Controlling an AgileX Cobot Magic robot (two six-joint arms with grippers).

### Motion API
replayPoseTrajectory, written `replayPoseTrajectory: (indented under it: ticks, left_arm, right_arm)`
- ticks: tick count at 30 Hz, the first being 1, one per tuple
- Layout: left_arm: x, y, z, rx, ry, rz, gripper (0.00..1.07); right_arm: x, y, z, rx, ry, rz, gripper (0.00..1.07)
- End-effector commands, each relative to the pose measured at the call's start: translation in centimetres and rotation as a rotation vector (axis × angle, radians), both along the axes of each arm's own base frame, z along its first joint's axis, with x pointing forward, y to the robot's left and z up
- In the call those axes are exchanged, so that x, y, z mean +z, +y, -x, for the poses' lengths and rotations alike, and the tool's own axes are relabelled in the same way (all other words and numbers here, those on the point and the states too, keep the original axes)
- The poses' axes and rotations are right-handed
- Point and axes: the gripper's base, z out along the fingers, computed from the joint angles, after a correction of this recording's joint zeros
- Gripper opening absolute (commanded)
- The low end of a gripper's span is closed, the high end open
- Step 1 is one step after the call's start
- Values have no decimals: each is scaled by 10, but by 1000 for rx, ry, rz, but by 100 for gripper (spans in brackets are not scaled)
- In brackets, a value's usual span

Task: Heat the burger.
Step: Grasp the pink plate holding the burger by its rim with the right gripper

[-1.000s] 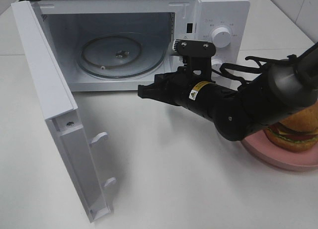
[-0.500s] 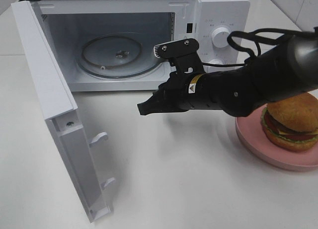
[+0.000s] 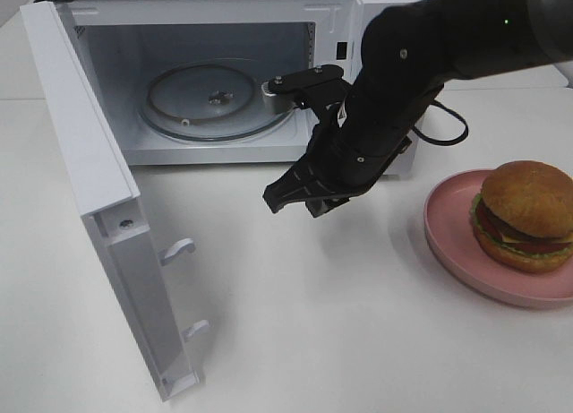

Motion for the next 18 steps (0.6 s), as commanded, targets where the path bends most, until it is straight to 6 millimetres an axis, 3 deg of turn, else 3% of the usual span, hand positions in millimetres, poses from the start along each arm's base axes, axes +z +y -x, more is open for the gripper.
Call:
replayPoseTrajectory:
  ticks: [1,5,8,9,10,12,13,15,16,17,18]
  left_arm:
    - [-1,0,3,7,-24,4,0]
    - [-1,0,3,7,-24,4,0]
    - [-1,0,3,7,-24,4,0]
    - [-1,0,3,7,-24,4,0]
    - [-1,0,3,7,-24,4,0]
    - [-1,0,3,7,-24,4,0]
    - [-1,0,3,7,-24,4,0]
    - [-1,0,3,7,-24,4,0]
    - [-1,0,3,7,-24,4,0]
    - [-1,0,3,7,-24,4,0]
    - [-1,0,3,7,-24,4,0]
  right_arm:
    - [10,-1,4,-56,97,20,14]
    - [11,1,8,-80,152,2,16]
    - [11,1,10,-82,169,8,24]
    - [11,0,10,-82,168,13,35]
    - [11,0,10,-82,168,13,35]
    - [11,-1,9,-88,160,25,52]
    - [11,-1,9,-88,160,25,52]
    - [11,-4,7,-111,136,48,70]
    - [11,-4,7,-111,136,48,70]
    - [10,-7,6,-109,127,83,79]
    - [10,-9,6,-102,121,104,81]
